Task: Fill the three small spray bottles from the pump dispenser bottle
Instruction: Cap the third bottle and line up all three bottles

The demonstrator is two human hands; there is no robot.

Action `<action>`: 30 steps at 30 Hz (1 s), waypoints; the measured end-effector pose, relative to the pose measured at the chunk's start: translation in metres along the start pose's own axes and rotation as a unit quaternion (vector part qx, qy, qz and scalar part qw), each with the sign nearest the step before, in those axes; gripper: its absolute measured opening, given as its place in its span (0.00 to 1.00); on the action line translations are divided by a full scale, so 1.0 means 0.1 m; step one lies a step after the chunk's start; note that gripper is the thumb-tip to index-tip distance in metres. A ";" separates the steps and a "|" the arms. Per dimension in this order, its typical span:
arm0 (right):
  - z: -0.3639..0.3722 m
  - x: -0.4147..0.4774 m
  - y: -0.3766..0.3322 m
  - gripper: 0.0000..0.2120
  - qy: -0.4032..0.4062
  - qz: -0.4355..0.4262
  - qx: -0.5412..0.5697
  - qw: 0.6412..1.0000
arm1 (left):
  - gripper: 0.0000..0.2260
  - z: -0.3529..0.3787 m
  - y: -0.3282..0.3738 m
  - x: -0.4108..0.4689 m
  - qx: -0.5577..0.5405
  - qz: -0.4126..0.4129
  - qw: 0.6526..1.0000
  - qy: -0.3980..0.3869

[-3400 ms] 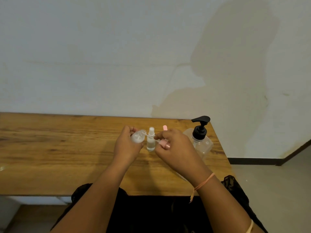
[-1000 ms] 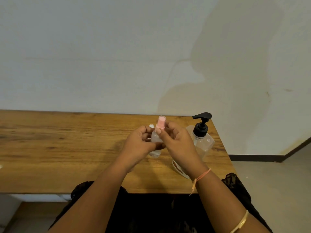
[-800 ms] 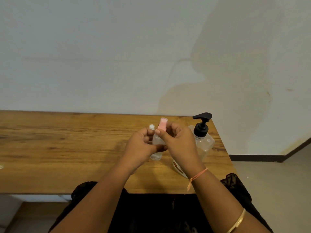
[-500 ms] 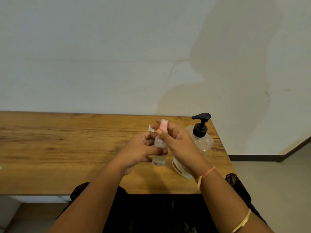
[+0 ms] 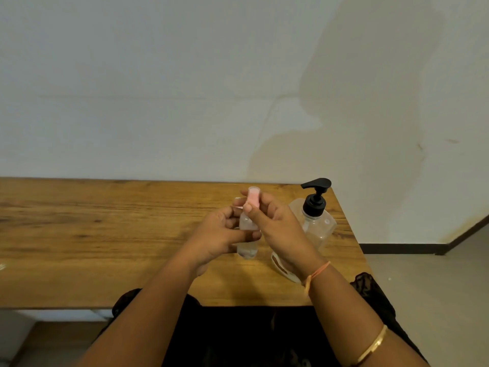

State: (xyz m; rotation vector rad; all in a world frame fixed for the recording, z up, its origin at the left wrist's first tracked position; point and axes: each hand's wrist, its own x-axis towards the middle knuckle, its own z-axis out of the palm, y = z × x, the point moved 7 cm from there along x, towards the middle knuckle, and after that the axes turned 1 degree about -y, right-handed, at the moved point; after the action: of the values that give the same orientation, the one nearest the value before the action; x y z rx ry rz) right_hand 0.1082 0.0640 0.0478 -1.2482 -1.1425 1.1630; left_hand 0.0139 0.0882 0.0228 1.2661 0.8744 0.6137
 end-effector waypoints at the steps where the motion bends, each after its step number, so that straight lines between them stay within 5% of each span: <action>1: 0.01 -0.02 -0.03 0.09 -0.038 0.003 0.033 0.999 | 0.23 -0.01 0.01 -0.01 -0.010 -0.002 1.000 -0.013; 4: -0.01 -0.03 -0.05 0.11 -0.063 0.000 0.056 0.996 | 0.26 0.00 0.03 -0.02 -0.015 -0.005 0.999 -0.038; 15: -0.03 0.03 0.04 0.07 0.070 0.004 -0.043 0.997 | 0.14 0.05 0.03 0.02 0.020 0.048 0.998 0.025; 22: -0.02 -0.01 0.01 0.10 -0.062 0.018 0.093 0.994 | 0.25 -0.02 0.00 -0.01 0.017 -0.022 0.998 -0.049; 30: 0.00 0.05 0.05 0.08 0.017 -0.015 -0.012 1.000 | 0.22 -0.03 -0.02 0.02 0.030 0.001 0.999 -0.015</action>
State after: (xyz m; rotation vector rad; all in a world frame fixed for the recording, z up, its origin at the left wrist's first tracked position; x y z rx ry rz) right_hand 0.1082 0.0692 0.0425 -1.2610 -1.1485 1.1045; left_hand 0.0121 0.0906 0.0199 1.3262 0.8728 0.5725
